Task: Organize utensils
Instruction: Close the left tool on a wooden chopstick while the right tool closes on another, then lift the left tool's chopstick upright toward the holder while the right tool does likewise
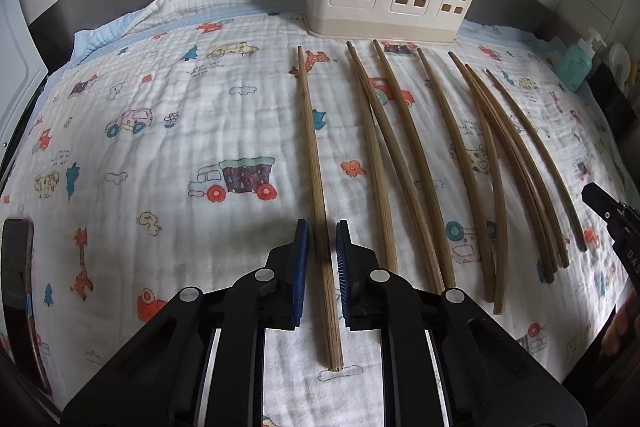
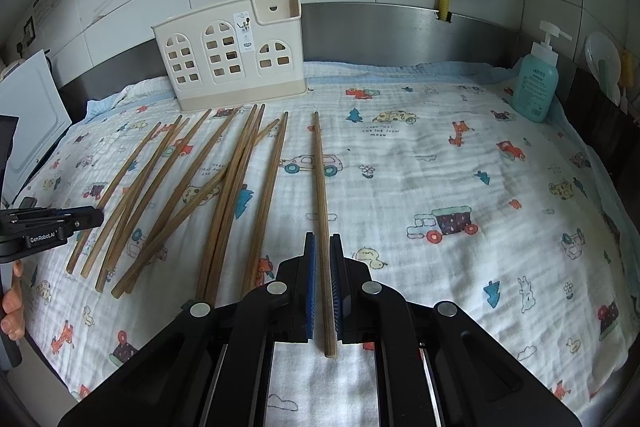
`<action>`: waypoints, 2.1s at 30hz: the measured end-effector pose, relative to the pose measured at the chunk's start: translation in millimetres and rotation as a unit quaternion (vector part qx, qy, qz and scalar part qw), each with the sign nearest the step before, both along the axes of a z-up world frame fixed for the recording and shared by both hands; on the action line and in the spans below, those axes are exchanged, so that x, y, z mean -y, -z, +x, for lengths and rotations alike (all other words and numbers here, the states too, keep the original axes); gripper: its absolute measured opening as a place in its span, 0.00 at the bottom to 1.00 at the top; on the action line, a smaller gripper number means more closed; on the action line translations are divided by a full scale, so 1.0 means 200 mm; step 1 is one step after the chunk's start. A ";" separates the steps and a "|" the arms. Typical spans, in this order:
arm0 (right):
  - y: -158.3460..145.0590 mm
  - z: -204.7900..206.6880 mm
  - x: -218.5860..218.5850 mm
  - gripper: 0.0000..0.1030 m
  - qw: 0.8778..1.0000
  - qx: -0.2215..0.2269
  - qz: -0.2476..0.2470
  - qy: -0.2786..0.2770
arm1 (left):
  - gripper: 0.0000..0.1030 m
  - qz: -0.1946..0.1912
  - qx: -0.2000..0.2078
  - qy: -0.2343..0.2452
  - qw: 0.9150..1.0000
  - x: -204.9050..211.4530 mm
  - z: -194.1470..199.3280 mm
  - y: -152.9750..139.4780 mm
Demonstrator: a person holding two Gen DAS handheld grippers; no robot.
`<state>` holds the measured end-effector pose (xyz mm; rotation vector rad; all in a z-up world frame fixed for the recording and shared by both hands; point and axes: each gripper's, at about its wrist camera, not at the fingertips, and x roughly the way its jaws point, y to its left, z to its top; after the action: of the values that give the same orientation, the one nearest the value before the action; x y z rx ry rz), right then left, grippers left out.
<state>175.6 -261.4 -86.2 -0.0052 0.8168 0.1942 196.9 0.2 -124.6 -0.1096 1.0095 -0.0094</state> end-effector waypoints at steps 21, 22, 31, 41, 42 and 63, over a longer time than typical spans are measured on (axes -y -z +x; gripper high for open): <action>0.08 -0.02 -0.01 0.17 1.000 -0.018 0.002 -0.011 | 0.06 0.005 0.046 -0.002 0.999 -0.03 -0.07 -0.11; 0.08 -0.02 -0.01 0.14 1.000 -0.017 -0.003 -0.009 | 0.06 0.005 0.051 -0.001 0.999 -0.03 -0.07 -0.12; 0.12 -0.01 0.00 0.07 1.000 -0.010 -0.014 0.003 | 0.05 0.003 0.086 -0.001 0.996 -0.05 -0.09 -0.22; -0.01 -0.03 0.02 0.06 1.000 0.012 0.006 0.008 | 0.05 0.005 0.123 0.016 0.992 -0.06 -0.12 -0.34; -0.04 -0.04 0.02 0.06 1.000 0.020 0.006 0.007 | 0.05 0.005 0.125 0.017 0.992 -0.06 -0.12 -0.35; -0.91 0.28 -0.08 0.06 0.985 0.140 0.000 -0.099 | 0.05 -0.008 0.182 0.063 0.981 -0.11 0.07 -0.77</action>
<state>230.9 -244.8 96.3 -0.1131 0.5358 0.3732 210.5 21.3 28.6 -0.0555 0.6486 -0.1496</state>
